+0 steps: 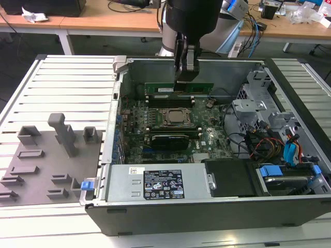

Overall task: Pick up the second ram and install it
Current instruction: 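Pick up the second ram and move it above second insertion slot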

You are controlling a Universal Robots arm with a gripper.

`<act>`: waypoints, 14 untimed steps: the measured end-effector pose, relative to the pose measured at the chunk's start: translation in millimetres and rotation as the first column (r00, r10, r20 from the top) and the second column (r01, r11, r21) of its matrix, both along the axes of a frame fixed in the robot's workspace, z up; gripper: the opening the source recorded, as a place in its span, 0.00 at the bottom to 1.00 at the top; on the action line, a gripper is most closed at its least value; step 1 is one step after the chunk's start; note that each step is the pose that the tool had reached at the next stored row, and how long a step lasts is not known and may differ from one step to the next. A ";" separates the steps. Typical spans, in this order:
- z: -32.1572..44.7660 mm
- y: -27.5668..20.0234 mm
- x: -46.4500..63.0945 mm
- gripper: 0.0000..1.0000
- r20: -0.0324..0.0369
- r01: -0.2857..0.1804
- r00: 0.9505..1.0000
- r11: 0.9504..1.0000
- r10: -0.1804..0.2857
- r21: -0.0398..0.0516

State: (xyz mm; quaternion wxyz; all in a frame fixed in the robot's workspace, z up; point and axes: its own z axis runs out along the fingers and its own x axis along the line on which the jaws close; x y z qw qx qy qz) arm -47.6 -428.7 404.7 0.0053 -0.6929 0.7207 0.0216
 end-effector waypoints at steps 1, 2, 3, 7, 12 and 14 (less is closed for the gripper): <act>-0.9 0.4 2.3 0.13 0.000 0.000 1.000 1.000 0.000 0.000; -2.4 1.0 5.5 0.13 -0.001 0.000 1.000 1.000 0.000 0.000; -3.0 1.4 7.1 0.13 -0.001 0.000 1.000 1.000 0.000 0.000; -5.3 5.2 14.9 0.13 -0.002 0.000 1.000 1.000 0.000 0.000; -10.1 9.4 24.5 0.13 -0.003 0.000 1.000 1.000 0.000 0.000; -12.3 10.0 27.2 0.13 -0.003 0.000 1.000 1.000 0.000 0.000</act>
